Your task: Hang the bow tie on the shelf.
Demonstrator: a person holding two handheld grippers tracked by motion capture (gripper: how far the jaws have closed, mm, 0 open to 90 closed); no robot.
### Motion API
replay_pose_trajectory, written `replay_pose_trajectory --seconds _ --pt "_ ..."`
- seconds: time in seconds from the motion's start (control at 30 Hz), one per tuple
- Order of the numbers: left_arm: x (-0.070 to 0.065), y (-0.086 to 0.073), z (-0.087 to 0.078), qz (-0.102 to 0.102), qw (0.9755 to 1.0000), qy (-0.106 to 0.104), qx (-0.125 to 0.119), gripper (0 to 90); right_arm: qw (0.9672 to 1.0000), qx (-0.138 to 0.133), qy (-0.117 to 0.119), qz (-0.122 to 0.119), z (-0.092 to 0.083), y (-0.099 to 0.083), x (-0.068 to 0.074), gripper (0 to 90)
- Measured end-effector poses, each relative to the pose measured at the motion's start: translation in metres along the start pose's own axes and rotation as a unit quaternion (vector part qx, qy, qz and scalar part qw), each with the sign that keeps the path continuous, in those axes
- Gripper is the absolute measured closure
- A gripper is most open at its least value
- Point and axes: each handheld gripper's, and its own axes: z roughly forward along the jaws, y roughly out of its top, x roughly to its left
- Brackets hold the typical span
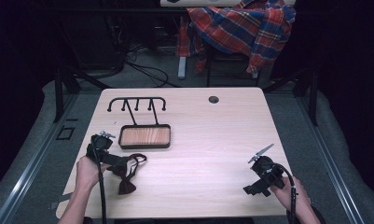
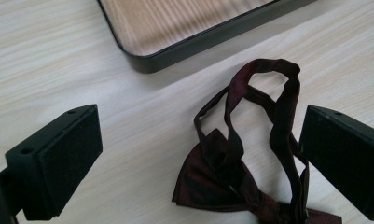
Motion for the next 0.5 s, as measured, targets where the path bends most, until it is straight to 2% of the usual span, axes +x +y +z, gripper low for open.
replay_pose_trajectory --seconds 0.17,0.33,0.4,0.43,0.5 --pt "0.000 0.006 0.010 0.003 0.9997 0.012 0.021 0.5 1.0000 0.003 0.000 -0.004 -0.001 -0.001 -0.001 15.4" --pt "-0.003 0.011 0.017 0.010 0.9995 0.015 0.027 1.2 1.0000 -0.007 0.001 0.001 0.000 -0.002 -0.001 15.4" --pt "-0.004 0.011 0.018 0.014 0.9993 0.015 0.032 5.9 1.0000 -0.008 0.001 0.000 0.000 -0.002 -0.001 15.4" --pt "-0.005 0.012 0.020 0.024 0.9991 0.011 0.033 12.5 1.0000 -0.009 0.000 0.003 0.000 -0.002 0.000 15.4" --pt "-0.007 0.013 0.021 0.036 0.9986 0.008 0.039 15.8 1.0000 -0.007 0.003 0.000 0.000 -0.001 0.000 15.4"
